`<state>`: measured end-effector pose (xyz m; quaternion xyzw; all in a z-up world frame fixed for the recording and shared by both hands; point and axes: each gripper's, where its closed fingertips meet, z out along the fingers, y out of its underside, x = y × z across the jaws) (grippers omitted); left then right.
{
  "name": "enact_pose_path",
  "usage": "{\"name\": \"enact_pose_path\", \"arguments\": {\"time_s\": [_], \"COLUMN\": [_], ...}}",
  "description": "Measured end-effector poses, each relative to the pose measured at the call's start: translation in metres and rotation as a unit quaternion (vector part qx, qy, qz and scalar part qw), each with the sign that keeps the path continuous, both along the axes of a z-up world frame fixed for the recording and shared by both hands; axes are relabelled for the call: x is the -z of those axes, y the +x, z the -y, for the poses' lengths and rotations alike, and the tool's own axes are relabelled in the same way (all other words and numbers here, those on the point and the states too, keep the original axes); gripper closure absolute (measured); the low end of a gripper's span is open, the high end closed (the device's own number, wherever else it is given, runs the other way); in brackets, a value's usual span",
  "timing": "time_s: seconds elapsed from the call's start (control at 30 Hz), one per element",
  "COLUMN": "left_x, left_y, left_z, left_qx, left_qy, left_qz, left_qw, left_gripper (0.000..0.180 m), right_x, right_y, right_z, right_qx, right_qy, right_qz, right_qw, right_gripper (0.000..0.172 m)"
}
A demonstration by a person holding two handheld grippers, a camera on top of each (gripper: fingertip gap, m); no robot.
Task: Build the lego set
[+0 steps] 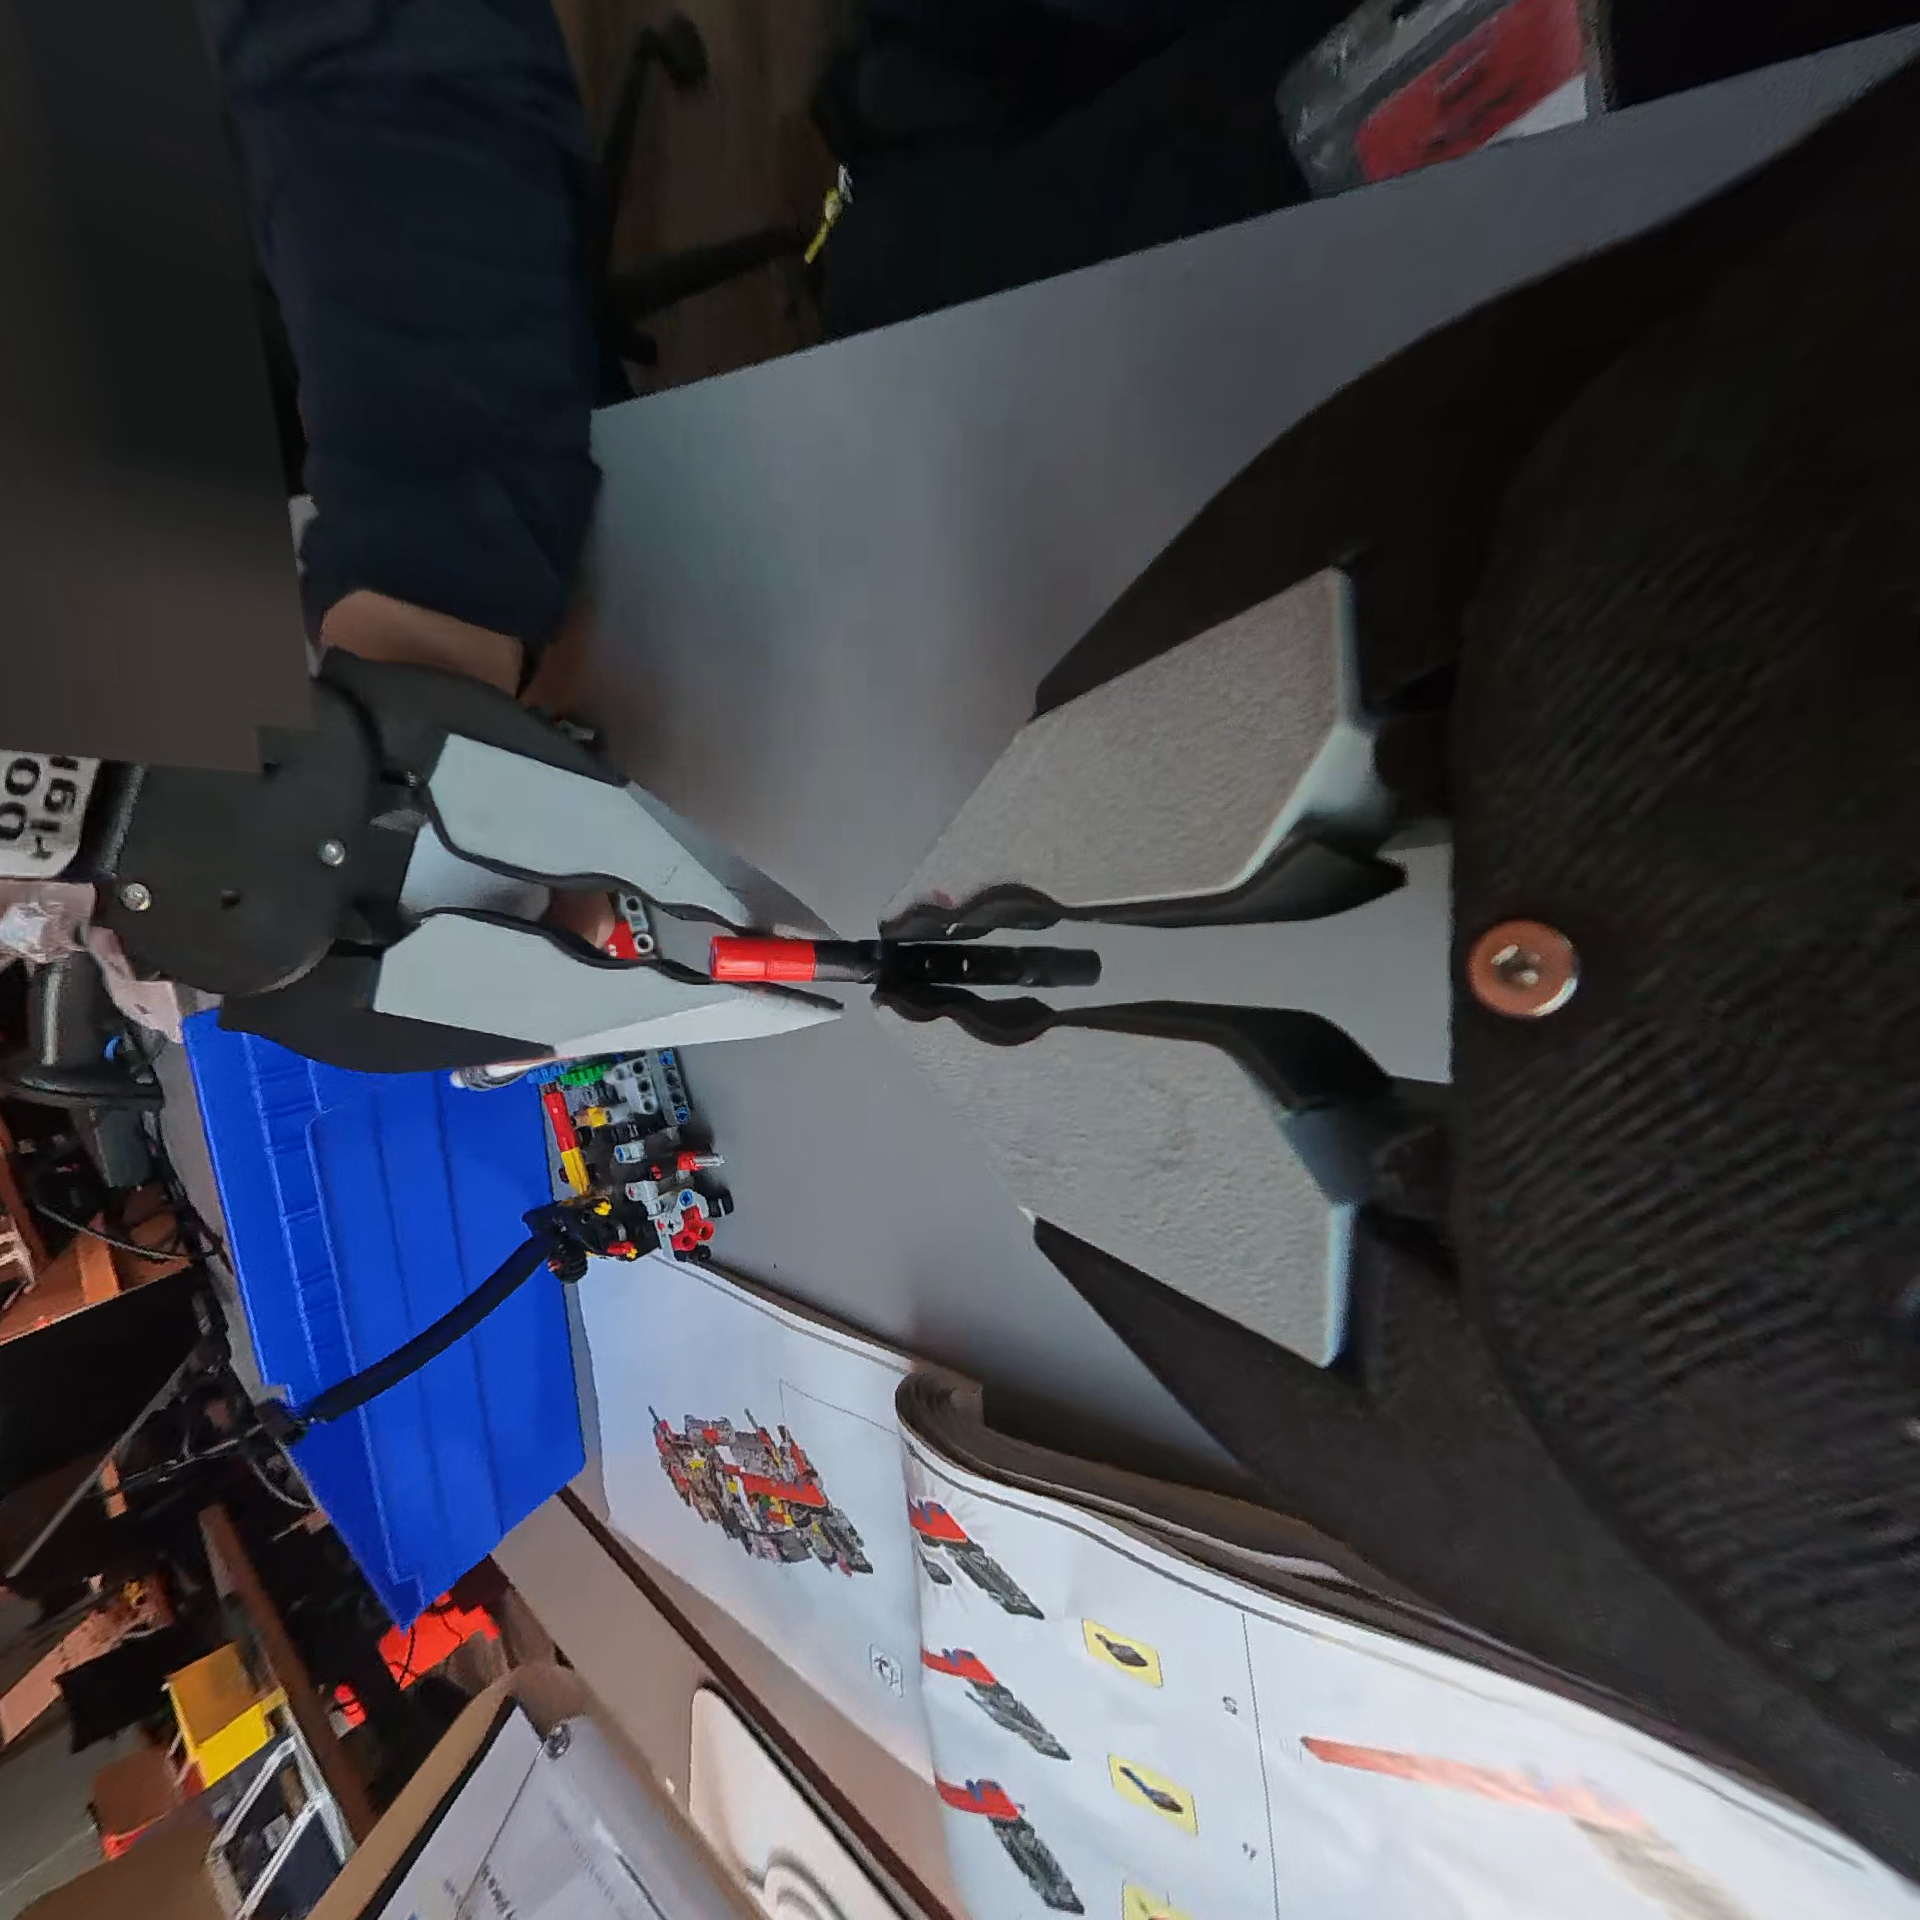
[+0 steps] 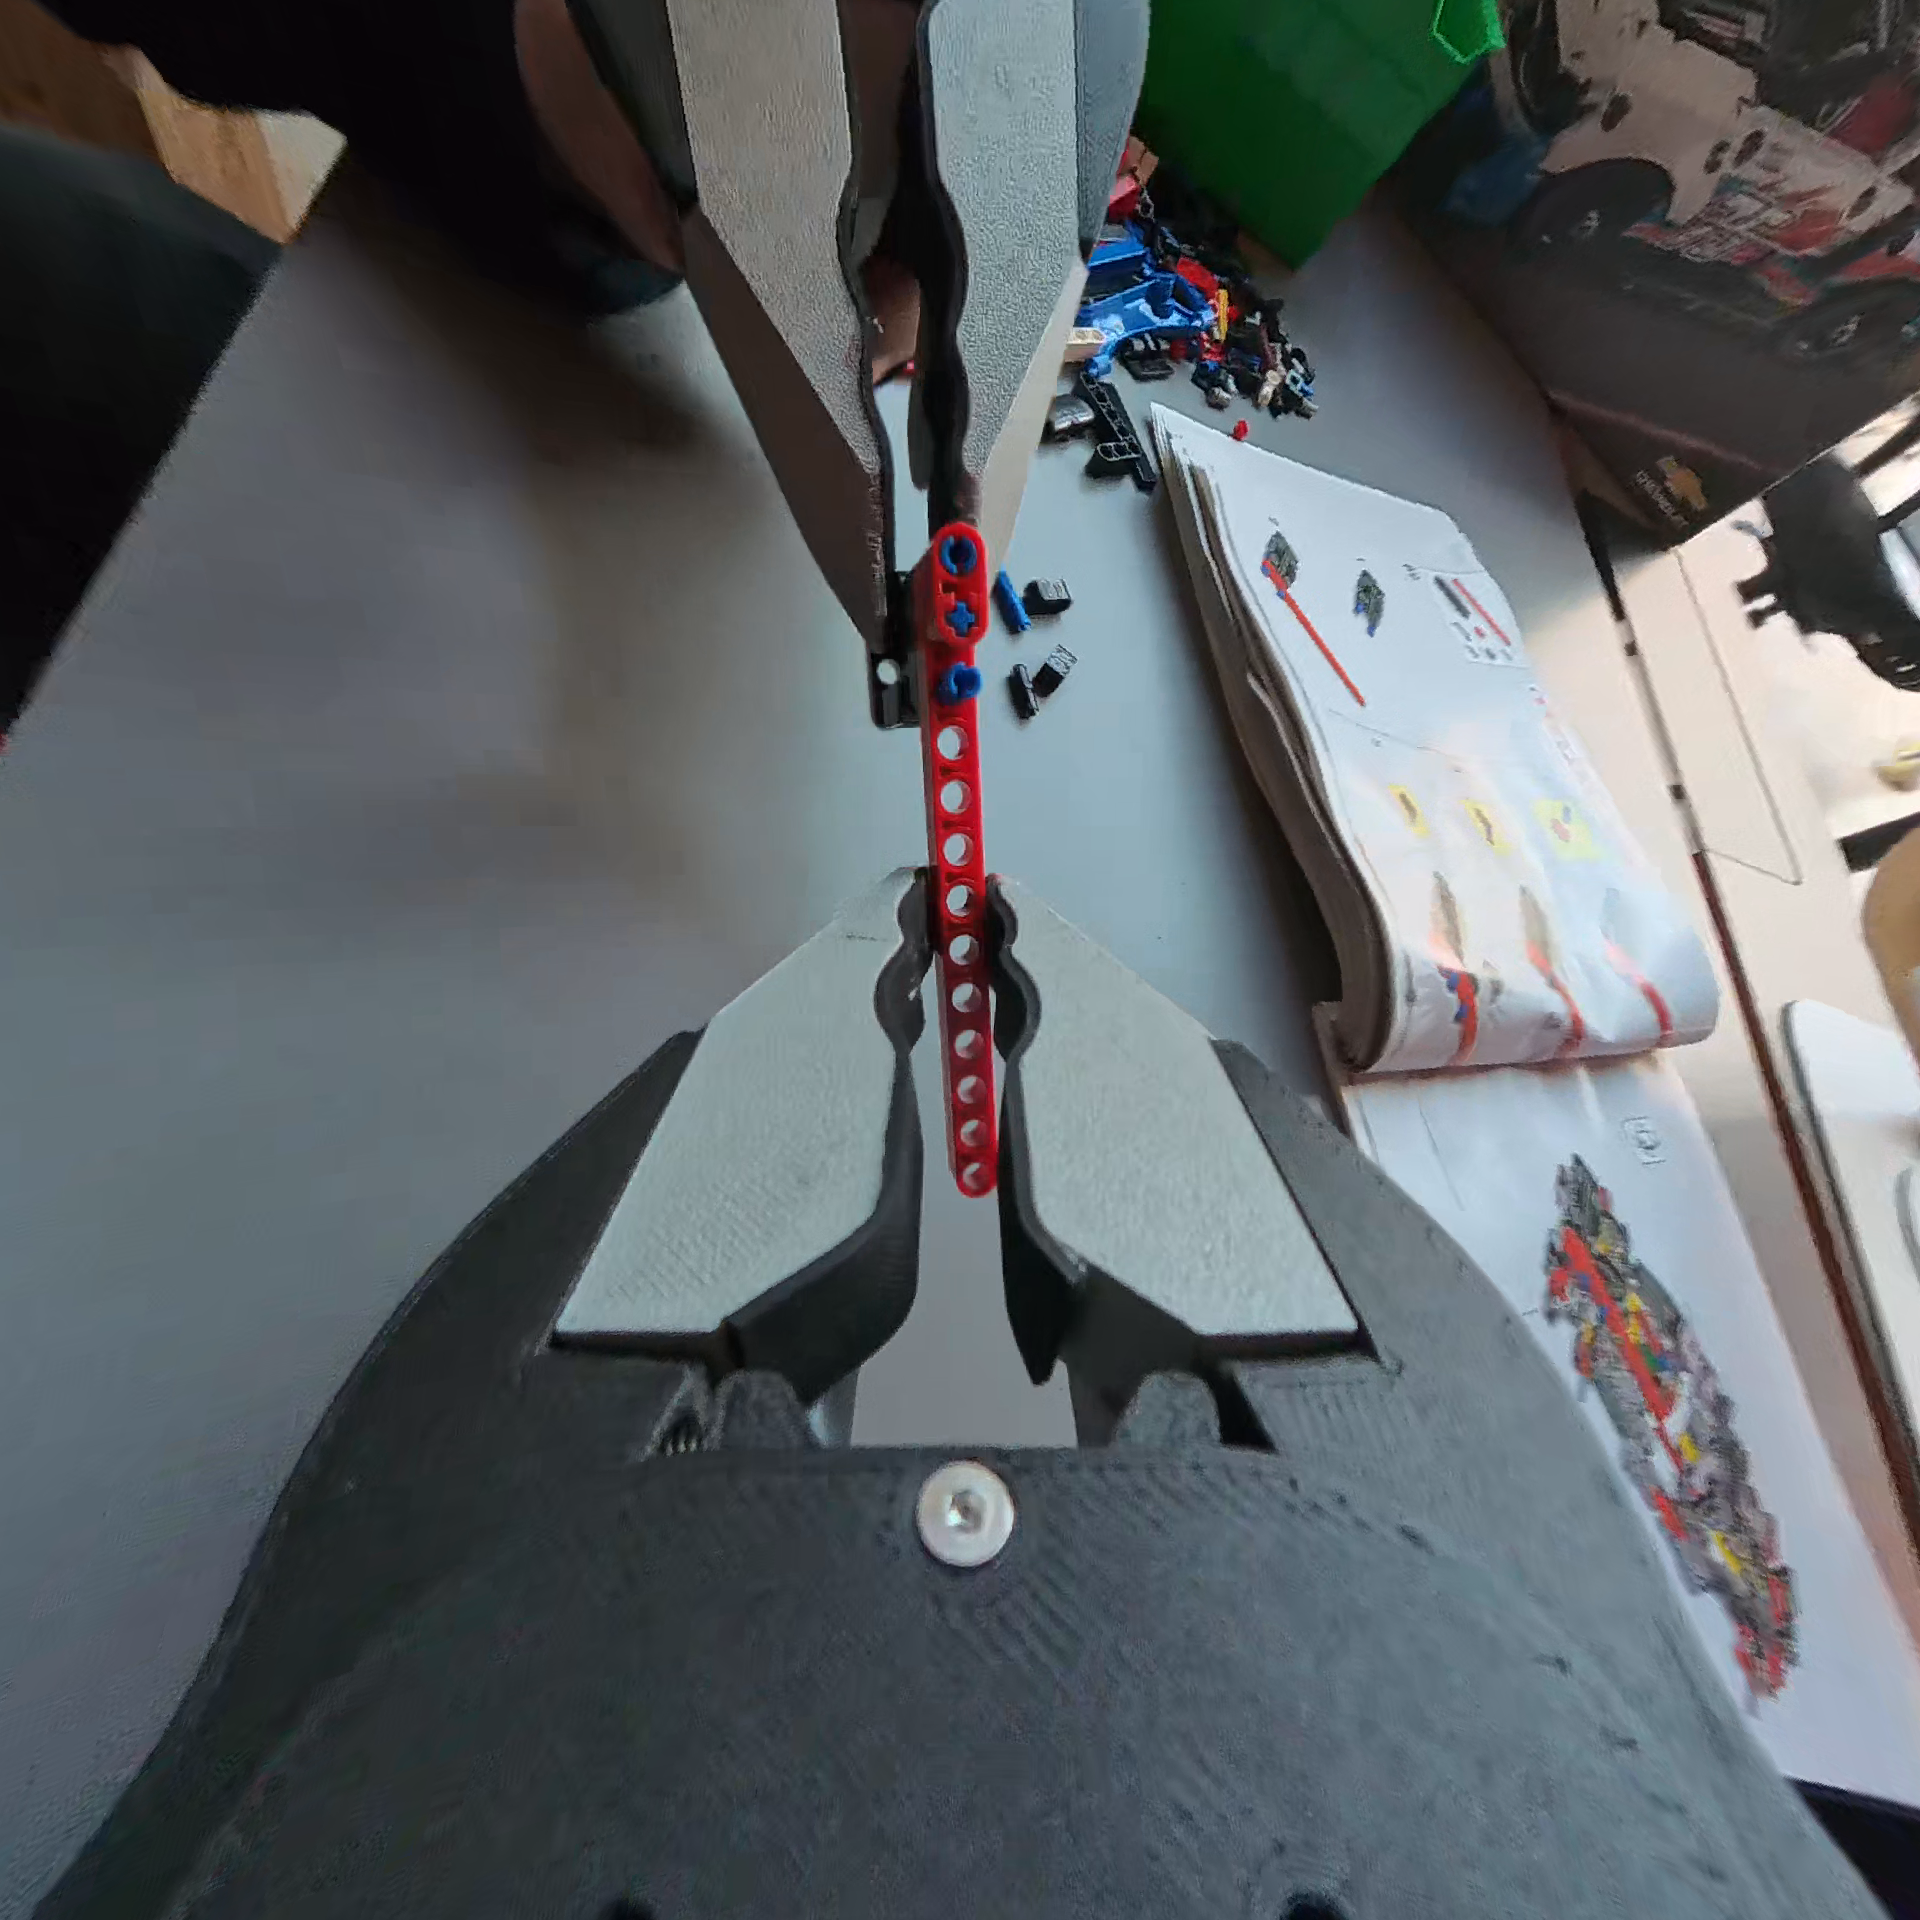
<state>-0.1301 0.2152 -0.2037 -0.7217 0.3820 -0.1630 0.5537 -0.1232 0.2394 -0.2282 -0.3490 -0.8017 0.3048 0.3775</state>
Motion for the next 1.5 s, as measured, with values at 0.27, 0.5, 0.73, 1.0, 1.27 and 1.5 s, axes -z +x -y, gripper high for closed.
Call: {"name": "enact_pose_path", "arguments": {"time_s": [0.27, 0.5, 0.73, 1.0, 1.27, 1.5], "left_x": [0.026, 0.036, 0.042, 0.040, 0.025, 0.011], "left_y": [-0.006, -0.003, -0.012, -0.021, -0.023, -0.020], "left_z": [0.009, 0.028, 0.056, 0.073, 0.048, 0.033], "left_qx": [-0.045, -0.059, -0.079, -0.116, -0.123, -0.090], "left_qy": [-0.059, -0.104, -0.141, -0.145, -0.041, 0.064], "left_qz": [-0.116, -0.131, -0.133, -0.070, -0.037, -0.063], "left_qw": [0.990, 0.984, 0.978, 0.980, 0.991, 0.992], "left_gripper": [0.175, 0.172, 0.169, 0.165, 0.160, 0.169], "right_x": [0.011, 0.029, 0.043, -0.031, -0.094, -0.103], "right_y": [-0.004, 0.001, 0.016, 0.004, 0.000, -0.003], "right_z": [-0.006, -0.001, 0.005, 0.007, 0.014, -0.001], "right_qx": [-0.003, -0.020, -0.038, -0.014, -0.003, 0.047], "right_qy": [0.161, 0.171, 0.088, -0.057, -0.203, -0.243], "right_qz": [-0.026, 0.021, 0.086, -0.066, -0.208, -0.259], "right_qw": [0.987, 0.985, 0.992, 0.996, 0.957, 0.934], "right_gripper": [0.165, 0.164, 0.145, 0.150, 0.148, 0.151]}}
